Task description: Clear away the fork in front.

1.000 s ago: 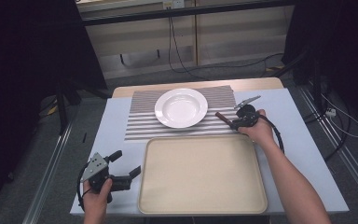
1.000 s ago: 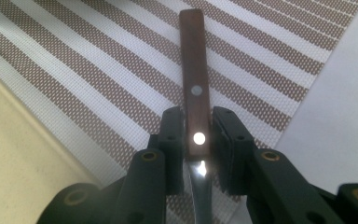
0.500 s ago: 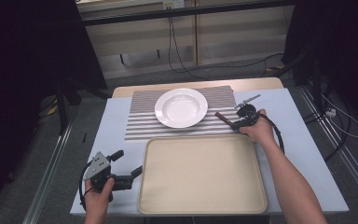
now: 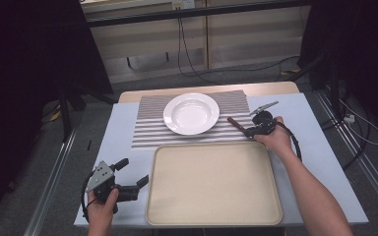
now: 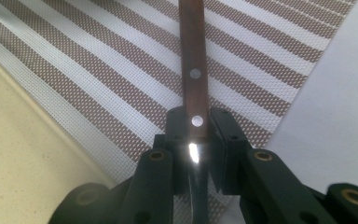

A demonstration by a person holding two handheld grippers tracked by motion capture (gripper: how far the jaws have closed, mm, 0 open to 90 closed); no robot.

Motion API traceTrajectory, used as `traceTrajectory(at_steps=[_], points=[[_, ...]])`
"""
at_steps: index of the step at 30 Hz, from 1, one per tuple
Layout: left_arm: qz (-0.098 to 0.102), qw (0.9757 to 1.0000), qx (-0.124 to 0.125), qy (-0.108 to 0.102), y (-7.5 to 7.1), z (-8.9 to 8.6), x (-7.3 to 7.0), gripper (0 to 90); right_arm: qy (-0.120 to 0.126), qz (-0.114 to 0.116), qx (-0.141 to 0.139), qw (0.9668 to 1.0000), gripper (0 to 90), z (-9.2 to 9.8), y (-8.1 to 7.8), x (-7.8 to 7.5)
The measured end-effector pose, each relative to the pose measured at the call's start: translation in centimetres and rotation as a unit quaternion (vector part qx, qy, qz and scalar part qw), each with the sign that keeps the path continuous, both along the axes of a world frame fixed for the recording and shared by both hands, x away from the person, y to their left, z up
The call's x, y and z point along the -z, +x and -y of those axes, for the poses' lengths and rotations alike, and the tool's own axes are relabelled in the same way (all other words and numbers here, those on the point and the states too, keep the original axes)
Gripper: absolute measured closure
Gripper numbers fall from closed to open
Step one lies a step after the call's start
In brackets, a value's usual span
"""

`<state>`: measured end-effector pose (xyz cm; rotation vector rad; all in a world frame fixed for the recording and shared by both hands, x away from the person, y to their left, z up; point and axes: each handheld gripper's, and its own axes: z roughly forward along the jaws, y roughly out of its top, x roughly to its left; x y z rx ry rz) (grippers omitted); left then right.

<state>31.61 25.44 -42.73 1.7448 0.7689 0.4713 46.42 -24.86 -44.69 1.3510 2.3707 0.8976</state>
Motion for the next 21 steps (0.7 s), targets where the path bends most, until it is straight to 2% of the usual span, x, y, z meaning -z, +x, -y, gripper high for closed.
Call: traceTrajectory(at_steps=[6, 10, 18, 20, 21], points=[[0.0, 1.0, 0.001, 0.002, -0.2, 0.2, 0.0, 3.4, 0.047, 0.037, 0.016, 0.9981, 79.0, 1.7, -0.4, -1.7], [-0.001, 1.0, 0.003, 0.001, -0.2, 0.4, 0.0, 3.4, 0.091, 0.062, 0.043, 0.993, 79.0, 3.2, -0.6, -2.6], [-0.001, 1.0, 0.002, 0.001, -0.2, 0.4, 0.0, 3.4, 0.124, 0.095, 0.04, 0.9869, 79.0, 3.8, -1.1, -4.0], [-0.001, 1.0, 0.0, -0.001, -0.2, 0.4, 0.0, 3.4, 0.146, 0.104, 0.038, 0.9831, 79.0, 3.9, -1.4, -4.4], [-0.001, 1.0, 0.001, -0.001, -0.2, 0.4, 0.0, 3.4, 0.148, 0.109, 0.034, 0.9824, 79.0, 3.8, -1.6, -4.7]])
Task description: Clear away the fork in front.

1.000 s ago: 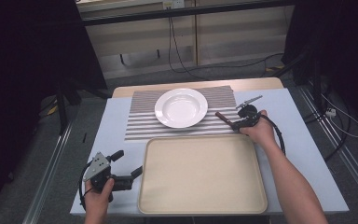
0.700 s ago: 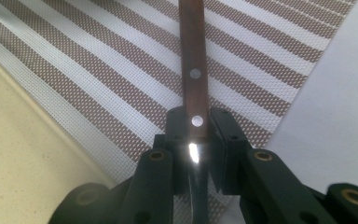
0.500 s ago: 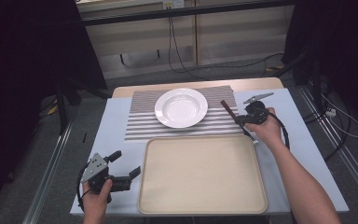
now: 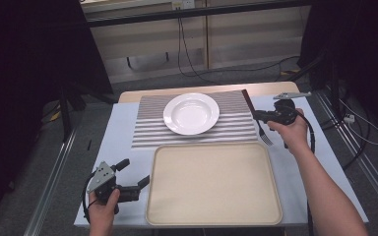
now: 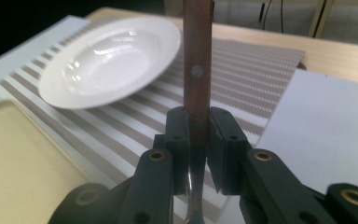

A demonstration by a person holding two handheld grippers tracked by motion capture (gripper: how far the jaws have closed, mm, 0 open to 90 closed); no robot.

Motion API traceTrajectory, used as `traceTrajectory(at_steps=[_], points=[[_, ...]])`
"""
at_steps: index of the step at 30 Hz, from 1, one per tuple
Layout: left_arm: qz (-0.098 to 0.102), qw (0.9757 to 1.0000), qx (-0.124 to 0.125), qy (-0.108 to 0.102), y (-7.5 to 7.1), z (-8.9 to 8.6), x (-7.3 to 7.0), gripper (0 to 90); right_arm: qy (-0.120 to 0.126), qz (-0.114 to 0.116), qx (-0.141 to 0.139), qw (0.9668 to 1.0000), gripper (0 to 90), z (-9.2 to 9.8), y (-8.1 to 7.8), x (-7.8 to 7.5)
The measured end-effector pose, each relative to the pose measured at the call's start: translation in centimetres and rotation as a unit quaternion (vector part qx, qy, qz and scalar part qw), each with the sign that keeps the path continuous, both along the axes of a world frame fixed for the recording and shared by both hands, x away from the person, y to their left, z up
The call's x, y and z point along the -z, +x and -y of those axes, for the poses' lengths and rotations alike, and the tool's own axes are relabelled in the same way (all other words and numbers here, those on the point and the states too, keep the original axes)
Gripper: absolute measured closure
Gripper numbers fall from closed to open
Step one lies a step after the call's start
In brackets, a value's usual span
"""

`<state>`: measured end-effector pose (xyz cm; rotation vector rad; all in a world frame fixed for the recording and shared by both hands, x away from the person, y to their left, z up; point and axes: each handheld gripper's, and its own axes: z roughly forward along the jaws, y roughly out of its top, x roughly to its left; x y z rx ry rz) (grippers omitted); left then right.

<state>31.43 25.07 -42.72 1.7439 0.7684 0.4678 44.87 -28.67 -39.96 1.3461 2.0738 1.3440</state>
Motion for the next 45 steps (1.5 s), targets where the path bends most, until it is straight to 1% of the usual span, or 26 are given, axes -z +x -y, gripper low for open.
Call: traceTrajectory(at_steps=[2, 4, 5, 7, 10, 11, 12, 13, 14, 15, 16, 17, 21, 25, 27, 29, 30, 31, 32, 34, 35, 36, 41, 42, 43, 45], points=[[0.0, 1.0, 0.0, -0.001, 0.0, 0.0, 0.0, 3.4, 0.005, 0.006, -0.003, 1.0, 79.0, 0.0, -0.2, -0.3], [-0.002, 1.0, 0.0, -0.003, 0.1, 0.1, -0.1, 3.4, 0.024, 0.024, -0.015, 0.9993, 78.9, -0.4, -1.2, -1.0], [-0.002, 1.0, 0.0, -0.003, 0.1, 0.1, -0.1, 3.4, 0.024, 0.024, -0.015, 0.9993, 78.9, -0.4, -1.2, -1.0], [0.002, 1.0, 0.001, -0.007, 0.1, 0.4, -0.4, 3.4, 0.053, 0.039, -0.028, 0.9974, 78.9, -1.2, -2.6, -1.2], [0.004, 0.9999, 0.005, -0.015, 0.1, 0.9, -0.9, 3.4, 0.078, 0.052, -0.04, 0.9948, 78.9, -2.0, -4.2, -0.9], [0.004, 0.9999, 0.009, -0.012, 0.1, 1.1, -1.1, 3.4, 0.089, 0.056, -0.045, 0.9935, 78.9, -2.3, -4.8, -0.8], [0.004, 0.9999, 0.009, -0.012, 0.1, 1.1, -1.1, 3.3, 0.096, 0.061, -0.046, 0.9924, 78.9, -2.6, -5.5, -0.7], [0.004, 0.9999, 0.009, -0.013, 0.1, 1.4, -1.3, 3.3, 0.096, 0.061, -0.046, 0.9924, 78.9, -2.6, -5.5, -0.7], [0.004, 0.9997, 0.017, -0.017, 0.1, 2.0, -1.7, 3.3, 0.103, 0.069, -0.052, 0.9909, 78.9, -3.1, -6.6, -0.6], [0.003, 0.9996, 0.02, -0.019, 0.1, 2.3, -1.9, 3.2, 0.109, 0.071, -0.054, 0.99, 78.9, -3.4, -7.2, -0.6], [0.003, 0.9996, 0.02, -0.019, 0.1, 2.3, -1.9, 3.2, 0.109, 0.071, -0.054, 0.99, 78.9, -3.4, -7.2, -0.6], [0.003, 0.9993, 0.025, -0.028, 0.1, 3.0, -2.6, 3.2, 0.113, 0.076, -0.064, 0.9886, 78.9, -4.0, -8.3, -0.5], [0.0, 0.9984, 0.042, -0.038, 0.2, 5.0, -3.7, 2.7, 0.108, 0.088, -0.077, 0.9872, 78.9, -5.1, -10.1, -0.7], [-0.014, 0.9974, 0.051, -0.05, 0.9, 7.4, -4.1, 2.7, 0.11, 0.092, -0.093, 0.9853, 78.9, -6.3, -11.2, -0.7], [-0.019, 0.9971, 0.053, -0.052, 1.3, 8.5, -4.2, 2.7, 0.103, 0.099, -0.096, 0.985, 78.9, -6.9, -11.7, -0.7], [-0.027, 0.9962, 0.055, -0.061, 1.6, 9.7, -4.3, 2.7, 0.109, 0.101, -0.102, 0.9837, 78.8, -7.4, -12.1, -0.6], [-0.027, 0.9962, 0.055, -0.061, 1.6, 9.7, -4.3, 2.7, 0.103, 0.101, -0.105, 0.9839, 78.9, -7.7, -12.2, -0.6], [-0.028, 0.9953, 0.063, -0.068, 2.0, 10.8, -4.5, 2.7, 0.099, 0.103, -0.107, 0.984, 78.9, -8.0, -12.4, -0.6], [-0.028, 0.9953, 0.063, -0.068, 2.0, 10.8, -4.5, 2.7, 0.099, 0.103, -0.107, 0.984, 78.9, -8.0, -12.4, -0.6], [-0.038, 0.9924, 0.079, -0.086, 2.6, 12.2, -4.5, 3.1, 0.102, 0.111, -0.108, 0.9827, 78.9, -8.7, -12.6, -0.5], [-0.038, 0.9924, 0.079, -0.086, 2.6, 12.2, -4.5, 4.9, 0.102, 0.111, -0.108, 0.9827, 78.9, -8.7, -12.6, -0.5], [-0.042, 0.9911, 0.083, -0.095, 3.0, 13.2, -4.7, 6.5, 0.106, 0.111, -0.111, 0.9819, 78.8, -9.2, -12.6, -0.3], [-0.053, 0.9886, 0.095, -0.104, 3.7, 15.7, -5.1, 16.8, 0.102, 0.106, -0.124, 0.9813, 78.8, -10.5, -12.5, 0.0], [-0.055, 0.9894, 0.087, -0.102, 3.8, 16.1, -5.2, 20.5, 0.1, 0.109, -0.123, 0.9813, 78.8, -10.7, -12.5, 0.1], [-0.056, 0.9886, 0.087, -0.109, 4.0, 16.4, -5.3, 26.8, 0.101, 0.108, -0.128, 0.9808, 78.8, -10.9, -12.5, 0.1], [-0.067, 0.9868, 0.084, -0.122, 4.4, 17.0, -5.3, 32.3, 0.096, 0.111, -0.131, 0.9805, 78.8, -11.2, -12.7, 0.0]])
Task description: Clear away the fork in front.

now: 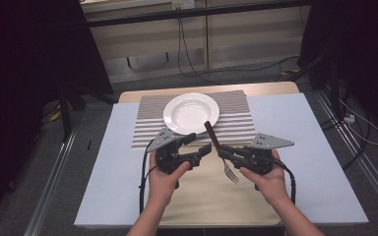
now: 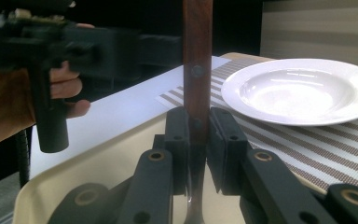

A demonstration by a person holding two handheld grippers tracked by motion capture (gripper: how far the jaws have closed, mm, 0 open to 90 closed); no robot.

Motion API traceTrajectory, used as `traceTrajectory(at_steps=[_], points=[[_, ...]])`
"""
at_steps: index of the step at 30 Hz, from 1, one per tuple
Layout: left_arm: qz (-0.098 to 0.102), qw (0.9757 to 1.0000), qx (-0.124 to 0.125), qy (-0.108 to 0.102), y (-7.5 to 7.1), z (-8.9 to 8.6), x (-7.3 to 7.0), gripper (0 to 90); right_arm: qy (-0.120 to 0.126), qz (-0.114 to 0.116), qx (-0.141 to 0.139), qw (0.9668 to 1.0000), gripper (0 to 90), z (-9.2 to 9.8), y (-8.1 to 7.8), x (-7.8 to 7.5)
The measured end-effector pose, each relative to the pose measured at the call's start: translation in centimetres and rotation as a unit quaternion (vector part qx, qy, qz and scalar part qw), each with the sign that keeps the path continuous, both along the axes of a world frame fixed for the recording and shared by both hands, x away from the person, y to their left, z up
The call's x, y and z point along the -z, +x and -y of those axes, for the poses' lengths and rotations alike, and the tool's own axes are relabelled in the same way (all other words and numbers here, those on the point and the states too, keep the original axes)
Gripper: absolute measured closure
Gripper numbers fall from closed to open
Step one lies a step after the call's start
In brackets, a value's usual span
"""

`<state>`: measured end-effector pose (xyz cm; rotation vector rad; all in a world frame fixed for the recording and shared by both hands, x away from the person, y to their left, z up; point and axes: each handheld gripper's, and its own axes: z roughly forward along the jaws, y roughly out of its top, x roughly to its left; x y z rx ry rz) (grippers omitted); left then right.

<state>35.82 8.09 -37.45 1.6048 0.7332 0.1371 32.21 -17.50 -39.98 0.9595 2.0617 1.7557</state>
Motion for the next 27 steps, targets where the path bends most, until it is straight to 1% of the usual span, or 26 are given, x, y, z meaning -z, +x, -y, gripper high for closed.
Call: traceTrajectory(at_steps=[1, 3, 4, 5, 6, 7, 8, 10, 11, 12, 14, 15, 16, 18, 20, 22, 24, 26, 27], points=[[-0.005, 0.9999, 0.006, -0.009, 0.2, 0.3, 0.0, 36.0, 0.001, -0.004, -0.004, 1.0, 78.8, -0.1, 0.0, 0.0], [-0.015, 0.9997, 0.011, -0.012, 0.3, 0.7, 0.1, 40.5, 0.003, -0.003, -0.007, 1.0, 78.8, -0.2, -0.1, -0.1], [-0.021, 0.9994, 0.019, -0.018, 0.4, 0.9, 0.1, 43.7, 0.002, -0.002, -0.009, 1.0, 78.7, -0.3, -0.1, -0.2], [-0.025, 0.9992, 0.021, -0.022, 0.4, 1.0, 0.2, 50.8, -0.001, 0.002, -0.007, 1.0, 78.7, -0.3, -0.2, -0.2], [-0.029, 0.9988, 0.024, -0.032, 0.4, 1.1, 0.2, 62.0, 0.001, 0.004, -0.01, 0.9999, 78.7, -0.4, -0.2, -0.2], [-0.033, 0.9976, 0.032, -0.051, 0.3, 1.1, 0.2, 70.8, 0.003, 0.005, -0.011, 0.9999, 78.7, -0.4, -0.2, -0.3], [-0.032, 0.9971, 0.039, -0.056, 0.3, 1.1, 0.2, 76.7, 0.004, 0.01, -0.011, 0.9999, 78.6, -0.4, -0.2, -0.2], [-0.026, 0.9976, 0.043, -0.049, 0.1, 1.2, 0.1, 78.7, 0.0, 0.014, -0.017, 0.9998, 78.3, -0.6, -0.1, -0.2], [-0.026, 0.9976, 0.043, -0.049, 0.1, 1.2, 0.1, 79.4, 0.006, 0.013, -0.021, 0.9997, 77.9, -0.6, -0.1, -0.1], [-0.037, 0.9969, 0.048, -0.051, 0.3, 0.8, 0.1, 79.8, 0.008, 0.013, -0.025, 0.9996, 77.7, -0.6, -0.2, 0.0], [-0.039, 0.9969, 0.048, -0.049, 0.4, 0.3, -0.1, 80.2, 0.001, 0.02, -0.024, 0.9995, 75.9, -0.7, -0.4, 0.0], [-0.042, 0.9966, 0.048, -0.052, 0.4, 0.0, -0.2, 80.5, -0.004, 0.023, -0.02, 0.9995, 73.0, -0.7, -0.4, 0.1], [-0.046, 0.9963, 0.05, -0.053, 0.4, -0.3, -0.3, 80.8, -0.007, 0.025, -0.017, 0.9995, 72.7, -0.6, -0.5, 0.1], [-0.045, 0.9965, 0.049, -0.05, 0.5, -1.0, -0.5, 80.9, -0.008, 0.025, -0.017, 0.9995, 71.7, -0.3, -0.5, 0.3], [-0.046, 0.9968, 0.049, -0.045, 0.5, -1.6, -0.6, 81.0, -0.013, 0.023, -0.008, 0.9996, 66.8, 0.1, -0.5, 0.6], [-0.048, 0.9966, 0.05, -0.045, 0.5, -2.3, -0.5, 81.0, -0.016, 0.023, 0.001, 0.9996, 61.9, 0.4, -0.6, 0.8], [-0.055, 0.996, 0.052, -0.048, 0.6, -3.0, -0.4, 81.0, -0.023, 0.023, 0.006, 0.9995, 60.9, 0.7, -0.6, 1.0], [-0.056, 0.9961, 0.052, -0.044, 0.6, -3.3, -0.4, 81.0, -0.026, 0.024, 0.01, 0.9993, 60.7, 0.9, -0.7, 1.0], [-0.06, 0.9958, 0.054, -0.043, 0.5, -3.8, -0.3, 81.0, -0.033, 0.022, 0.016, 0.9991, 57.3, 1.2, -0.8, 1.1]])
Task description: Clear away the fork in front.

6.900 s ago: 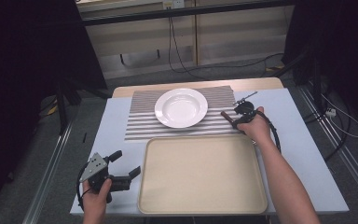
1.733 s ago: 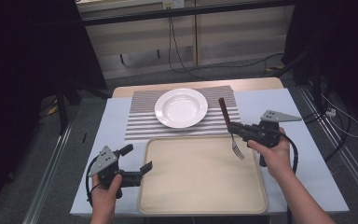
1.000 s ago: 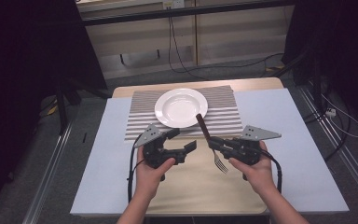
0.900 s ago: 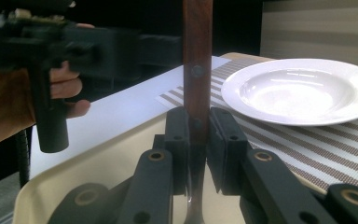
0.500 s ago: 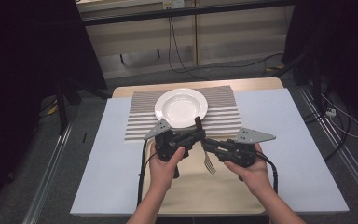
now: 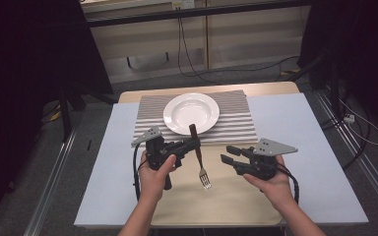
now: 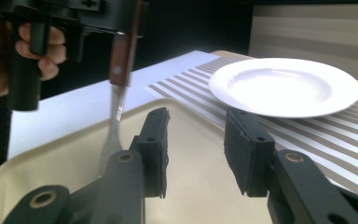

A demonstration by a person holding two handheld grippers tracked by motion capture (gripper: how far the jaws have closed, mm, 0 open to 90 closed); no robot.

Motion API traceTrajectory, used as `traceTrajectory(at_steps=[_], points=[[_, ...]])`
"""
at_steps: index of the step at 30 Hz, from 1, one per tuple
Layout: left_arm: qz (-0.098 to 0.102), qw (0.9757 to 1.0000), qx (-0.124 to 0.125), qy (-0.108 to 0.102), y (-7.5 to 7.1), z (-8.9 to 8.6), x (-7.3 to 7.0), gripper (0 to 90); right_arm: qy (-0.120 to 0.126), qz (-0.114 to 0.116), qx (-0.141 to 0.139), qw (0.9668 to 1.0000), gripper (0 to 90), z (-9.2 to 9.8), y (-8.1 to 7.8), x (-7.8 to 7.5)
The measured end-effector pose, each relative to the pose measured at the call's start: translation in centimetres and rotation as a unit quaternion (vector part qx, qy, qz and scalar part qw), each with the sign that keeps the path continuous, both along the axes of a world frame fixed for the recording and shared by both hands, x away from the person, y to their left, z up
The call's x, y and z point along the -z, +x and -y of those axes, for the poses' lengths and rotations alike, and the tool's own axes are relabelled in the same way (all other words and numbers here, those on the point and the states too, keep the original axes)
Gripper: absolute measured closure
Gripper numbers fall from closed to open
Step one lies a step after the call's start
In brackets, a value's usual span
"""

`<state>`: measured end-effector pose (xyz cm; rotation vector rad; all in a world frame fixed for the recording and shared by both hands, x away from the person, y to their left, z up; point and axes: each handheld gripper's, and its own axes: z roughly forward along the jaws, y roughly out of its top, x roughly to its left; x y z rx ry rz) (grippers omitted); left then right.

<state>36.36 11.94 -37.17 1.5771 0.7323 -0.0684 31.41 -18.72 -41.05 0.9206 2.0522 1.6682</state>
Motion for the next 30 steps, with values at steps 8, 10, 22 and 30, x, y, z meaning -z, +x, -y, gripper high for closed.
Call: traceTrajectory(at_steps=[8, 10, 22, 30], points=[[-0.006, 0.9999, 0.006, 0.007, -0.1, -2.1, 0.1, 80.9, -0.018, -0.01, 0.023, 0.9995, 51.6, 1.5, -0.5, 0.7], [-0.011, 0.9999, 0.007, 0.007, -0.2, -2.5, 0.2, 81.0, -0.021, -0.012, 0.027, 0.9993, 48.6, 1.8, -0.7, 0.8], [-0.02, 0.9994, 0.009, 0.028, -0.3, -5.2, 0.2, 81.0, -0.026, -0.011, 0.048, 0.9984, 37.6, 3.5, -1.3, 1.0], [-0.038, 0.998, 0.021, 0.047, -0.5, -6.7, 0.8, 81.0, -0.03, -0.02, 0.054, 0.9979, 30.2, 3.7, -1.4, 1.4]])
